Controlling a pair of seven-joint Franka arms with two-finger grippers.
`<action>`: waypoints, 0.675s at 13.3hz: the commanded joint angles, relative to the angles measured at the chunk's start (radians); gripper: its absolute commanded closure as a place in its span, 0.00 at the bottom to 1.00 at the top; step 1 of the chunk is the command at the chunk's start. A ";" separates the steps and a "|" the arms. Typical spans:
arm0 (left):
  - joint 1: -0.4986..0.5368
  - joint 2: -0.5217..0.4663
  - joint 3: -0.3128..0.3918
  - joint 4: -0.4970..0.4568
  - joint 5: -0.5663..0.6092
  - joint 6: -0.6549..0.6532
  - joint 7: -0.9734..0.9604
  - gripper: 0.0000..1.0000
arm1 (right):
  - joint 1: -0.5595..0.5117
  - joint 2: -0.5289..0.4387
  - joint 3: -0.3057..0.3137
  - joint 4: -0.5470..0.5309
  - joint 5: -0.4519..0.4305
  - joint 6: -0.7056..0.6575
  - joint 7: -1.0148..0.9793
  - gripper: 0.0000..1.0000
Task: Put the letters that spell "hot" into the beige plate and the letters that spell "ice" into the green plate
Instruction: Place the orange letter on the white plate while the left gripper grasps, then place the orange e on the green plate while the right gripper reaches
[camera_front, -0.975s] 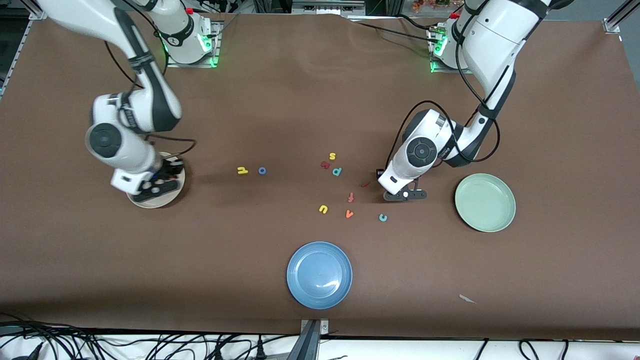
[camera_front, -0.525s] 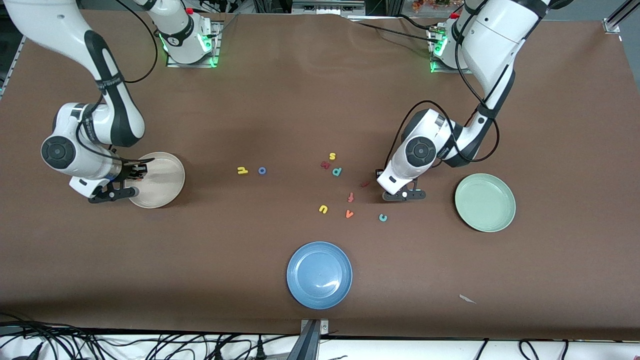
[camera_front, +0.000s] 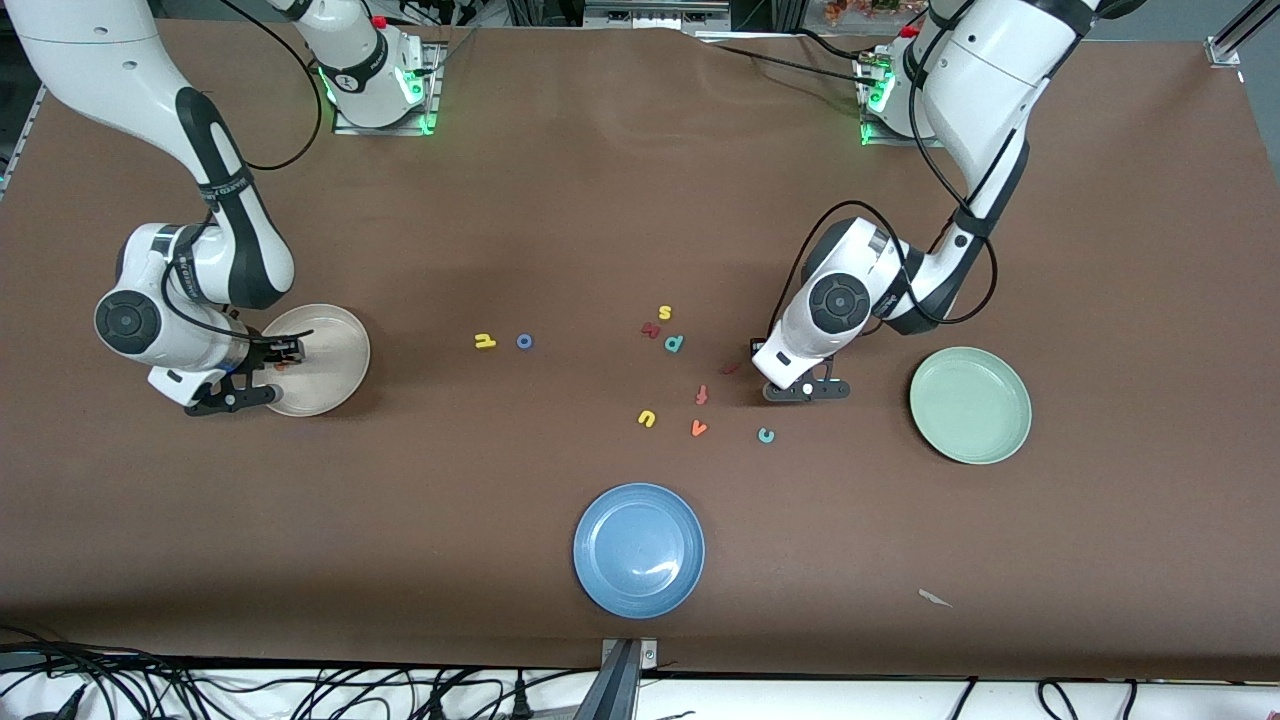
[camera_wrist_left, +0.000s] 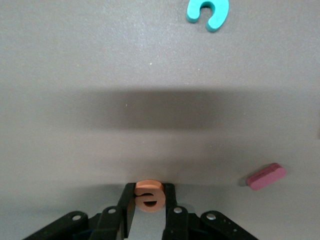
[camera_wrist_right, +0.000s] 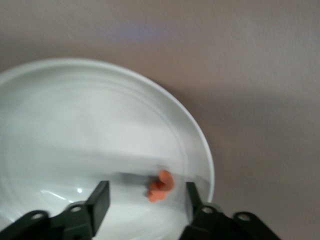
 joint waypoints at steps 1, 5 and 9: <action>0.013 0.000 0.005 0.110 0.035 -0.169 0.031 0.76 | 0.002 -0.046 0.071 0.019 0.003 -0.089 0.085 0.02; 0.087 -0.052 0.007 0.158 0.035 -0.293 0.177 0.78 | 0.002 -0.063 0.200 0.025 0.005 -0.123 0.104 0.02; 0.198 -0.084 0.014 0.155 0.099 -0.311 0.370 0.79 | 0.000 -0.065 0.320 0.025 -0.002 -0.121 -0.133 0.01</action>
